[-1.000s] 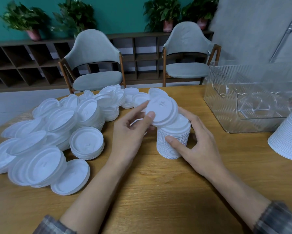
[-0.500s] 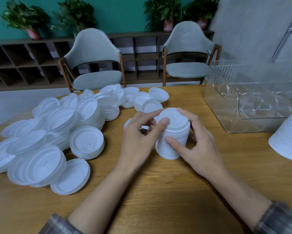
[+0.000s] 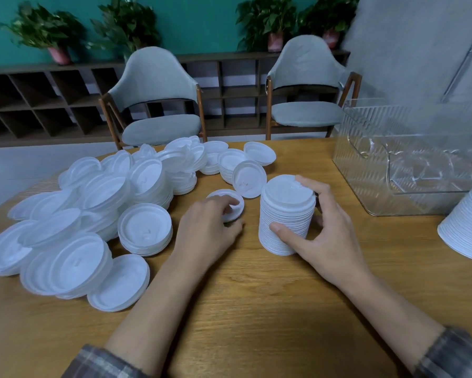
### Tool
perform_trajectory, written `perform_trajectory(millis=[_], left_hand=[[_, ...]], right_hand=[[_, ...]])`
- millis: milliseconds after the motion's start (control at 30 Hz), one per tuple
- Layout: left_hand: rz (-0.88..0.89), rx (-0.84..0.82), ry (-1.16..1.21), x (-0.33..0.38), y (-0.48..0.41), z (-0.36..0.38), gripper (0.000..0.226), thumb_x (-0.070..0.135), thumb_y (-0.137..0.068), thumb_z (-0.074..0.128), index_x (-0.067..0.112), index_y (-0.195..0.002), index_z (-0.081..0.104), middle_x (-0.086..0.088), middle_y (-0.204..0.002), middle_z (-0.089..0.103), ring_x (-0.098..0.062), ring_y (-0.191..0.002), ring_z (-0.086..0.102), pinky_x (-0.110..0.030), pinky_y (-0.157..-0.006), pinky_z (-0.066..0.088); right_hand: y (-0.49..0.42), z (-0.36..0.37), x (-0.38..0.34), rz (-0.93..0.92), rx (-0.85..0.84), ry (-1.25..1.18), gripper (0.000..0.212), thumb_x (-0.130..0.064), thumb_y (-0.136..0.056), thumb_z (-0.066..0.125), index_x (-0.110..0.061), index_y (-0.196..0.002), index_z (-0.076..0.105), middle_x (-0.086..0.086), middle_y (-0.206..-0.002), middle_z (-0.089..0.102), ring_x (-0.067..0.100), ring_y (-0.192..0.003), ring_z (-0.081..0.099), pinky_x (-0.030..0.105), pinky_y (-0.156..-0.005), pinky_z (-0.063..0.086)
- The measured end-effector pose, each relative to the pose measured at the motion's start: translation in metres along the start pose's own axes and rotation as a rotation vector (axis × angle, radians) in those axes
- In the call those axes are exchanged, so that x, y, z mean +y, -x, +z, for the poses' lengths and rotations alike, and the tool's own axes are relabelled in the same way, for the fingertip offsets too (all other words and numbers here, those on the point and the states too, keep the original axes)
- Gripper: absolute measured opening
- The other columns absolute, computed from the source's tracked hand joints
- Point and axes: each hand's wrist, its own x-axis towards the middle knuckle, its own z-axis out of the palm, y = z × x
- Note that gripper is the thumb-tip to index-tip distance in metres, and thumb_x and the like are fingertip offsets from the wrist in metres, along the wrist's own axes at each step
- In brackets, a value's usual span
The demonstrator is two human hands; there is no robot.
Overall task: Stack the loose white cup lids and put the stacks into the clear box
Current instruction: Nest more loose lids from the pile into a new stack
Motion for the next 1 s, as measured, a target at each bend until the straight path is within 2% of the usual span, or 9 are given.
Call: perform_trajectory(millis=[133, 233, 300, 433, 567, 700, 800, 867, 1000], left_hand=[[0.030, -0.037, -0.073, -0.001, 0.000, 0.000, 0.027, 0.016, -0.094, 0.071, 0.029, -0.118, 0.075, 0.010, -0.101, 0.077, -0.015, -0.099, 0.071, -0.039, -0.083, 0.057], [0.029, 0.025, 0.022, -0.003, -0.001, 0.000, 0.028, 0.014, -0.091, 0.074, 0.029, -0.114, 0.075, 0.012, -0.092, 0.074, -0.012, -0.090, 0.070, -0.040, -0.081, 0.058], [0.027, 0.095, 0.173, 0.000, -0.001, -0.002, 0.032, 0.012, -0.088, 0.079, 0.028, -0.116, 0.075, 0.013, -0.084, 0.071, -0.007, -0.082, 0.068, -0.037, -0.080, 0.059], [-0.050, 0.233, 0.536, 0.016, 0.001, -0.013, 0.040, 0.011, -0.084, 0.086, 0.027, -0.118, 0.073, 0.008, -0.085, 0.071, -0.006, -0.083, 0.068, -0.016, -0.076, 0.055], [-0.141, 0.304, 0.939, 0.028, 0.001, -0.023, 0.038, 0.008, -0.093, 0.077, 0.025, -0.126, 0.071, 0.001, -0.098, 0.073, -0.022, -0.092, 0.074, -0.035, -0.089, 0.062], [-0.203, 0.145, 1.294, 0.040, 0.004, -0.024, 0.045, -0.002, -0.098, 0.066, 0.022, -0.136, 0.068, -0.003, -0.103, 0.066, -0.012, -0.092, 0.074, -0.031, -0.083, 0.062], [-0.142, 0.029, 1.241, 0.041, 0.006, -0.019, 0.042, 0.006, -0.096, 0.070, 0.023, -0.134, 0.070, -0.012, -0.106, 0.066, -0.012, -0.094, 0.070, -0.028, -0.081, 0.059], [-0.059, 0.001, 1.082, 0.040, 0.007, -0.016, 0.042, 0.019, -0.093, 0.070, 0.027, -0.134, 0.071, 0.002, -0.112, 0.072, -0.008, -0.095, 0.065, -0.024, -0.079, 0.055], [0.009, -0.059, 0.929, 0.042, 0.008, -0.010, 0.041, 0.028, -0.096, 0.058, 0.036, -0.135, 0.069, 0.018, -0.124, 0.071, 0.002, -0.100, 0.059, -0.022, -0.089, 0.044]], right_hand=[[0.000, -0.001, 0.000, 0.016, -0.006, -0.009, 0.079, -0.053, -0.074, 0.085, -0.045, -0.141, 0.044, -0.038, -0.139, 0.049, -0.012, -0.131, 0.045, 0.012, -0.102, 0.039], [-0.001, -0.001, 0.000, 0.019, -0.008, -0.010, 0.079, -0.055, -0.074, 0.084, -0.046, -0.140, 0.043, -0.035, -0.140, 0.050, -0.010, -0.132, 0.046, 0.018, -0.105, 0.041], [-0.001, -0.001, 0.000, 0.013, -0.004, -0.001, 0.079, -0.055, -0.074, 0.084, -0.044, -0.141, 0.044, -0.034, -0.141, 0.049, -0.010, -0.133, 0.045, 0.020, -0.107, 0.041], [-0.001, -0.002, -0.002, -0.024, 0.019, -0.020, 0.076, -0.055, -0.076, 0.081, -0.037, -0.141, 0.047, -0.031, -0.144, 0.048, -0.008, -0.137, 0.043, 0.018, -0.108, 0.039], [0.000, -0.001, -0.004, -0.023, 0.017, -0.049, 0.066, -0.055, -0.081, 0.076, -0.040, -0.139, 0.048, -0.033, -0.137, 0.053, -0.010, -0.131, 0.048, 0.003, -0.098, 0.037], [0.001, 0.000, -0.005, -0.024, 0.023, -0.038, 0.070, -0.056, -0.081, 0.075, -0.044, -0.142, 0.044, -0.036, -0.136, 0.050, -0.011, -0.130, 0.047, 0.004, -0.098, 0.038], [0.000, 0.000, -0.004, -0.006, 0.017, -0.058, 0.081, -0.059, -0.081, 0.077, -0.055, -0.149, 0.032, -0.036, -0.141, 0.048, -0.006, -0.134, 0.047, 0.024, -0.108, 0.045], [0.001, 0.000, -0.006, -0.007, 0.005, -0.065, 0.086, -0.059, -0.081, 0.076, -0.059, -0.151, 0.026, -0.030, -0.146, 0.048, -0.001, -0.138, 0.048, 0.037, -0.111, 0.048], [0.001, 0.002, -0.007, -0.030, -0.018, -0.077, 0.088, -0.054, -0.084, 0.077, -0.056, -0.154, 0.025, -0.027, -0.149, 0.047, 0.000, -0.139, 0.047, 0.038, -0.112, 0.048]])
